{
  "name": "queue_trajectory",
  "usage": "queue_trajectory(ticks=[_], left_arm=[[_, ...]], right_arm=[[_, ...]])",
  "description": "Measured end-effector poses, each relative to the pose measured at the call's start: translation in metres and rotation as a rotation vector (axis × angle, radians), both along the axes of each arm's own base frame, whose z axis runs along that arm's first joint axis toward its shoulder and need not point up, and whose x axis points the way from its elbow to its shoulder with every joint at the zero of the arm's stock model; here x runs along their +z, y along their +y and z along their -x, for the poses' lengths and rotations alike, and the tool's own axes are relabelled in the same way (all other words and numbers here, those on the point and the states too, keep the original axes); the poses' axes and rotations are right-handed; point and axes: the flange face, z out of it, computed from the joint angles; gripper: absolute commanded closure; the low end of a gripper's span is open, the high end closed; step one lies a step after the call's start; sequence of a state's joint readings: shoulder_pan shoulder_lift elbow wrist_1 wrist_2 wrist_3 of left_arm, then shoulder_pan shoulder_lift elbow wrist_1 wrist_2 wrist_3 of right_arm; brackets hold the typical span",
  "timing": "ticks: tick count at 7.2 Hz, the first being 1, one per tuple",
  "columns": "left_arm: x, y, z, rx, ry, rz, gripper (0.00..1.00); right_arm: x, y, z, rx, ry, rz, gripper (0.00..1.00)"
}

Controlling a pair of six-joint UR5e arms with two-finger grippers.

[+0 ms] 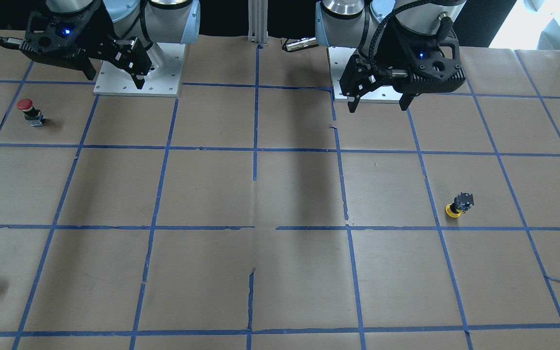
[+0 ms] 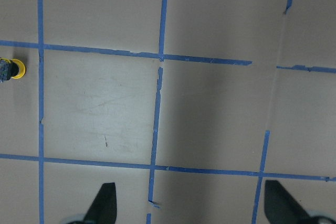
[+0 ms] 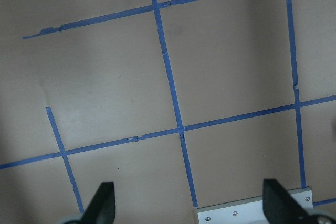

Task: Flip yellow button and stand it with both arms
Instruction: 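Move the open left gripper down toward the yellow button lying on its side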

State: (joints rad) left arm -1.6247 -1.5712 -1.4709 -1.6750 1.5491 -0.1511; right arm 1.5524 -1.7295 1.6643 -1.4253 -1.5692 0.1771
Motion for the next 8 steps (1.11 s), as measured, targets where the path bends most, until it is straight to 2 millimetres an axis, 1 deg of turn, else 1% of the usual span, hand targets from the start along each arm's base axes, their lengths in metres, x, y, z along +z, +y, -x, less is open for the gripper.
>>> queue_trajectory(ticks=[3,4,5,7,8], left_arm=[[-0.001,-0.001,-0.004,-0.006,0.000,0.001,0.00],[-0.005,-0.001,-0.014,-0.017,-0.001,-0.007,0.00],[-0.016,-0.004,-0.040,-0.027,-0.001,-0.029,0.00],[-0.056,-0.012,-0.120,-0.024,0.018,-0.085,0.00],[-0.079,-0.015,-0.156,-0.036,0.028,-0.096,0.00]], right_arm=[[0.000,-0.001,0.000,0.001,0.000,0.006,0.00],[0.001,-0.001,0.000,0.001,0.000,0.007,0.00],[0.001,-0.001,0.000,0.001,0.000,0.007,0.00],[0.000,0.000,0.000,0.001,0.000,0.005,0.00],[0.000,0.001,0.000,0.001,0.000,0.003,0.00]])
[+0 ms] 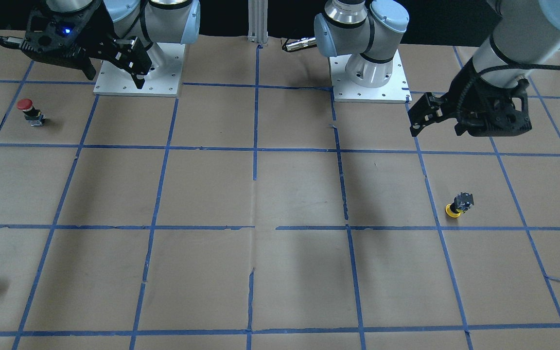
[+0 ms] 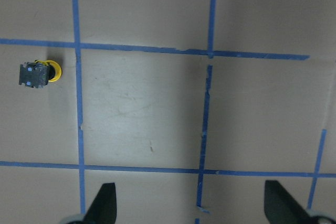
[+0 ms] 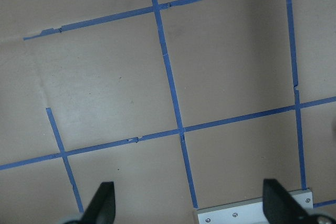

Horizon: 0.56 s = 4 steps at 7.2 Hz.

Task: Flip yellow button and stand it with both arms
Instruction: 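Move the open left gripper down toward the yellow button lying on its side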

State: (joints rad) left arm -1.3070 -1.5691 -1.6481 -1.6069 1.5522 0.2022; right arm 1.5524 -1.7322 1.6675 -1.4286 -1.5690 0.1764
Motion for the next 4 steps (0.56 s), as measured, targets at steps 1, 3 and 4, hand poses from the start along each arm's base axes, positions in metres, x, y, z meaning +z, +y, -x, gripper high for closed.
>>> queue_trajectory(ticks=[1,3,4], left_arm=[[-0.029,-0.007,-0.035,-0.036,0.001,0.008,0.00],[-0.099,-0.018,-0.107,-0.109,-0.010,0.034,0.01],[-0.135,-0.023,-0.131,-0.127,-0.010,0.036,0.01]], right_arm=[[0.000,0.000,0.000,0.000,0.000,-0.002,0.00],[0.000,0.001,0.000,0.001,-0.001,-0.003,0.00],[0.000,0.001,0.000,0.001,-0.001,-0.003,0.00]])
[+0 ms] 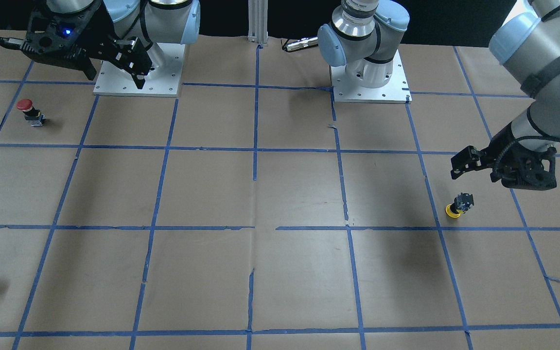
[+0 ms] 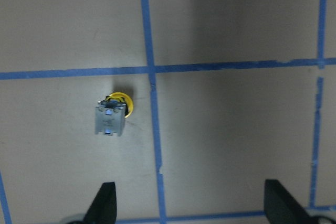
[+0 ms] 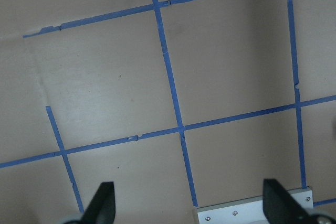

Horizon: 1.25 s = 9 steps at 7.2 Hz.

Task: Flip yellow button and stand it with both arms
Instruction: 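Move the open left gripper down toward the yellow button lying on its side, then close the left gripper on the yellow button's base, then lift the yellow button with the left gripper and carry it toward the right gripper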

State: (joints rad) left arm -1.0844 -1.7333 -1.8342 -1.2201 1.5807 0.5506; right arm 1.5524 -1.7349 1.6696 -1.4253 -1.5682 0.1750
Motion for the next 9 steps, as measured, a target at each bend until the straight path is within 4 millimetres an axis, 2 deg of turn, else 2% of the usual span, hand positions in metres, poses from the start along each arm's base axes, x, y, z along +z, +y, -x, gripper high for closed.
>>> queue_trajectory(ticks=[2,3,4,5,6,9], left_arm=[[-0.066,-0.012,-0.020,-0.034,0.006,-0.004,0.07],[-0.087,-0.012,-0.022,-0.054,0.015,-0.017,0.21],[-0.100,-0.010,-0.021,-0.074,0.023,-0.029,0.65],[-0.105,-0.009,-0.021,-0.095,0.026,-0.033,0.88],[-0.103,-0.009,-0.023,-0.119,0.018,-0.033,0.97],[-0.086,-0.013,-0.026,-0.147,-0.016,-0.030,0.97]], right_arm=[[0.000,0.000,0.000,0.000,0.000,-0.001,0.00],[0.000,0.000,0.000,0.001,0.000,-0.003,0.00],[0.000,0.000,0.000,0.000,0.000,-0.003,0.00],[0.000,0.000,0.000,-0.001,-0.002,-0.002,0.00],[0.001,0.001,0.000,-0.002,-0.006,0.000,0.00],[0.005,0.004,-0.001,-0.013,-0.012,0.009,0.00]])
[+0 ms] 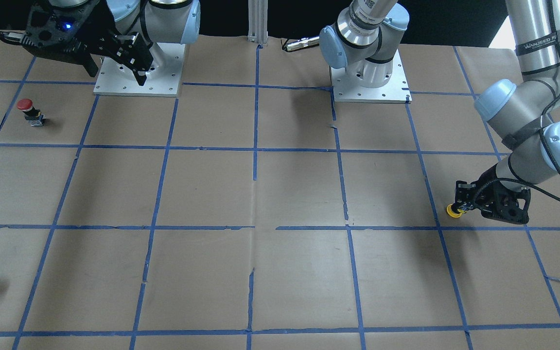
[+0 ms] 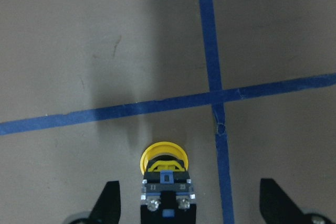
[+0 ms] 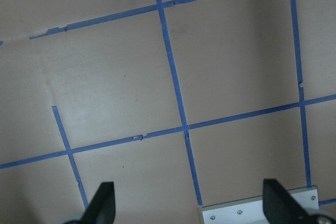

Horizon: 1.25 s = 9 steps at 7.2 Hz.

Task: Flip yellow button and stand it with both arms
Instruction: 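Lift the yellow button with the left gripper and carry it toward the right gripper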

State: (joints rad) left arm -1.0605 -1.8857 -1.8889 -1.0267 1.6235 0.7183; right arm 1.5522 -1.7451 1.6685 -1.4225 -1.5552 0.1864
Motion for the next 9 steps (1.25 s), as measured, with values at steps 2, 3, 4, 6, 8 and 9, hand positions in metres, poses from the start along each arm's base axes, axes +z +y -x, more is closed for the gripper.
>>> queue_trajectory(ticks=[2,3,4,6,8,9], left_arm=[[0.026,-0.007,0.018,0.031,0.156,0.022,0.97],[0.034,-0.012,0.037,0.064,0.290,0.035,0.97],[0.037,-0.018,0.070,0.102,0.464,0.047,0.97],[0.050,-0.031,0.165,0.202,0.804,0.034,0.97],[0.072,-0.030,0.249,0.233,1.107,0.025,0.97],[0.074,-0.019,0.287,0.241,1.244,0.003,0.97]], right_arm=[[0.000,0.000,0.001,-0.007,0.002,0.000,0.00],[0.000,-0.001,0.002,-0.011,-0.001,0.000,0.00],[0.001,-0.003,0.001,-0.041,-0.010,0.001,0.00],[0.002,-0.014,-0.007,-0.239,-0.090,-0.019,0.00],[0.007,-0.035,-0.017,-0.400,-0.200,-0.050,0.00],[0.010,-0.044,-0.022,-0.463,-0.259,-0.069,0.00]])
